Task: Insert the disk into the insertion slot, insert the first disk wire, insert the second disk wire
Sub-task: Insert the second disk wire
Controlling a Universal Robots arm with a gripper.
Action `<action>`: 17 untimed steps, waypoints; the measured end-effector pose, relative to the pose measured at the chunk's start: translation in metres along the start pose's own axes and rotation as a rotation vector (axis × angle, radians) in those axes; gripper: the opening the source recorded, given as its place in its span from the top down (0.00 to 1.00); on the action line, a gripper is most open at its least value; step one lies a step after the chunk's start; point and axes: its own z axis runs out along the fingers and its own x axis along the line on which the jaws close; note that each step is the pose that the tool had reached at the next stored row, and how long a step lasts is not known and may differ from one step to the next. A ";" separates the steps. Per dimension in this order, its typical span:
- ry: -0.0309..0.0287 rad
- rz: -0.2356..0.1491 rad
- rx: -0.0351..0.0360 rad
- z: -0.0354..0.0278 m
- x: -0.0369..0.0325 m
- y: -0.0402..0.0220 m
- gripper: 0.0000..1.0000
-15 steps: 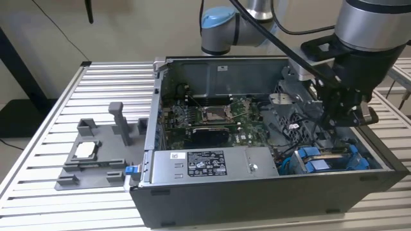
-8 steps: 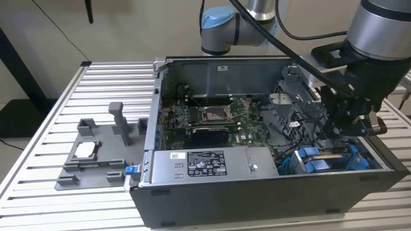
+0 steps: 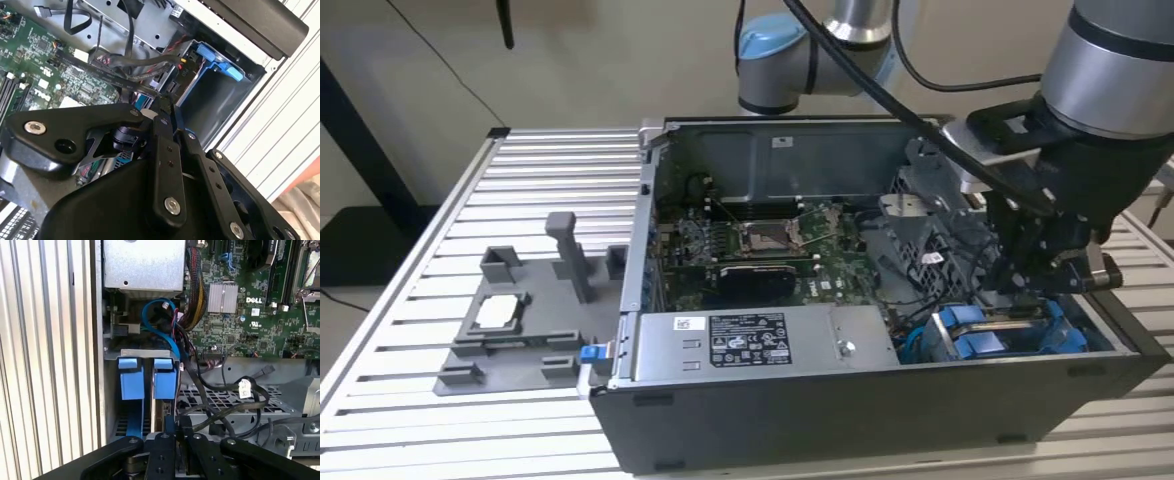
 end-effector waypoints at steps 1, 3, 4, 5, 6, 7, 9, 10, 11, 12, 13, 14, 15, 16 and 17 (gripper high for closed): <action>-0.0002 0.000 0.0000 0.0009 0.0002 -0.0003 0.84; 0.0001 0.000 0.0000 0.0022 0.0008 -0.0015 0.84; 0.0000 0.000 0.0000 0.0031 0.0012 -0.0020 0.84; -0.0002 0.000 0.0000 0.0041 0.0015 -0.0024 0.84; -0.0002 0.000 0.0001 0.0049 0.0016 -0.0026 0.84; 0.0000 0.001 0.0001 0.0056 0.0017 -0.0026 0.84; 0.0002 0.001 0.0001 0.0064 0.0018 -0.0025 0.84; 0.0002 0.001 0.0001 0.0064 0.0018 -0.0026 0.84; 0.0001 0.001 0.0001 0.0064 0.0018 -0.0025 0.84; 0.0001 0.001 0.0001 0.0065 0.0018 -0.0025 0.84; 0.0001 0.001 0.0001 0.0067 0.0018 -0.0025 0.84; -0.0002 0.001 0.0001 0.0072 0.0019 -0.0024 0.84; -0.0003 0.001 0.0004 0.0079 0.0020 -0.0023 0.84; -0.0002 0.001 0.0008 0.0090 0.0021 -0.0022 0.84; 0.0000 0.001 0.0012 0.0100 0.0021 -0.0020 0.84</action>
